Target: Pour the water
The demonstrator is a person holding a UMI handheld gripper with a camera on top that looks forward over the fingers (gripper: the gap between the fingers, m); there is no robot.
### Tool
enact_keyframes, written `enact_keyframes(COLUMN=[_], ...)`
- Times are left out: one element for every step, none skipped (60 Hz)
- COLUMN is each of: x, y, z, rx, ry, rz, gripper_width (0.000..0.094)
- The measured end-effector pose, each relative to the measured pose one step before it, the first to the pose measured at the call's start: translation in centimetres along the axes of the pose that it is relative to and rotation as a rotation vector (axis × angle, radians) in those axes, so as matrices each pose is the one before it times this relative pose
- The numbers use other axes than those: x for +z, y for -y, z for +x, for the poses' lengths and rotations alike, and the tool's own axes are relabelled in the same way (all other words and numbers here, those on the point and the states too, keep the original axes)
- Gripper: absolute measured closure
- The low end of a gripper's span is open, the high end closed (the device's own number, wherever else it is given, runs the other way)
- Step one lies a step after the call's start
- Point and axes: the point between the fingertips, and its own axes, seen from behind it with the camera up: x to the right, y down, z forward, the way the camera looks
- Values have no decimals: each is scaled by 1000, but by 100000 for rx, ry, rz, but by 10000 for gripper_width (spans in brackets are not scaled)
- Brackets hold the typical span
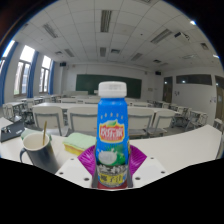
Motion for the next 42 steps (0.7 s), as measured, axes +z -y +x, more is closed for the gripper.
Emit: enact_keyframes(x=[-569,215,-121,-113,-83,-80,-14,-74,-57,-55,-1716,1178,209,305,70,130,160,-270,54,3,-75,-192,-179,-471,-218,-37,-1645,-291,-319,-375,-361,-331,-663,-1769,-369,-423,-364,-764,-1834,-388,-348,-304], y=[371,114,-248,-1,27,-25,-43,0,66,19,134,-180,51,-22,-99,-33,-98,-563,-415,-613,-594,-571,-318,183,210,307,-402,39,-141,-222,-299,-254,77,-713,-9,5,-64,158,-554,25,74,91], z=[447,-176,12,162,67,73,81,55,17,-26,1269,-1077,-168,-266,-109,-89,-67,-577,-50,14,20,108,14,-349,-182,418,-393,-232,-134,-126,-159,-207,173,-446,-241,-233,-260,-246,-369,-112,-163,-213], rx=[-525,1602,529,585,957,1116,1216,1498,1412,604,-410,-482,-443,-418,-477,-455,-347,43,-302,-8,397,789,847,669,478,337,537,489,532,591,573,417,226,271,143,87,-44,30,43,26,-47,-241], ry=[-463,-35,386,-109,113,148,-53,139,369,348,660,245,168,128,117,62,48,-218,9,-22,-81,-334,-168,793,815,993,598,699,449,336,380,454,732,533,604,529,498,374,94,17,93,227], rz=[365,1575,-1213,-517,-357,-424,-205,-123,254,158,-95,-44,-79,-154,-529,-530,-743,-1029,-2372,-2876,-2710,-2152,-1032,363,1275,1445,1175,660,88,-269,-498,-446,187,589,480,453,398,508,487,628,746,801], gripper_width=[538,540,540,540,541,540,541,537,536,534,533,514,490,465,435,397,353,314,254,185,95,66,83,98,96,92,88,87,90,91,91,89,90,91,89,90,92,89,90,90,90,91])
